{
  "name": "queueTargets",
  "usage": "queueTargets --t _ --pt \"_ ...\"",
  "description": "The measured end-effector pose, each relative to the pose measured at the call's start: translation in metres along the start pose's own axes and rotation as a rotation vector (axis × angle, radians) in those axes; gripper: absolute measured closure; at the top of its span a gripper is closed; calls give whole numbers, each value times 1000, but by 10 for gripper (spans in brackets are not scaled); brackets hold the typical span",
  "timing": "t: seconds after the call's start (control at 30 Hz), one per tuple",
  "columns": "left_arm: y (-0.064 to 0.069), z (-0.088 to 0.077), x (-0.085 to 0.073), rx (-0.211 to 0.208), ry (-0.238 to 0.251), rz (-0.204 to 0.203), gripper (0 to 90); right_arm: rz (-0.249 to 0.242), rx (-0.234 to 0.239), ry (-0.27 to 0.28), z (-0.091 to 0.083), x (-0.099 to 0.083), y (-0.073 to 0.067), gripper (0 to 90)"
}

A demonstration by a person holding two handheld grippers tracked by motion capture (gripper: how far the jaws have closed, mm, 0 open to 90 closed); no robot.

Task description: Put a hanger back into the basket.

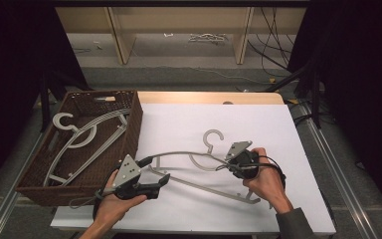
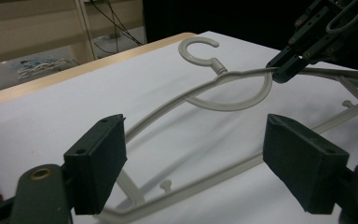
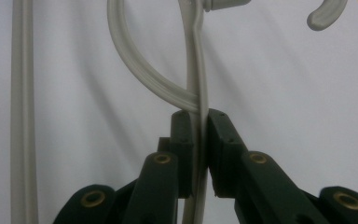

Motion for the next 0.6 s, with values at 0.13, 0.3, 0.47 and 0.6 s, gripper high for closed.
queueTargets --t 0.13,0.3,0.47,0.6 --pt "5 13 1 -30 -46 37 191 -20 10 0 -3 3 -6 820" --pt "7 30 4 -47 -78 59 194 -56 13 15 -8 8 -12 820" --pt "7 44 8 -60 -115 63 201 -85 10 23 -15 13 -17 820" --pt "9 54 7 -80 -162 78 212 -113 17 31 -19 16 -23 821"
Point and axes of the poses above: each handheld gripper's, and its own axes: z roughly forward along the jaws, x roughly out of its top, y roughly to its right, the point moved 6 cm from there along z, roughly forward along the jaws, and after that the axes turned 13 degrees about y, right-handed, at the moved point
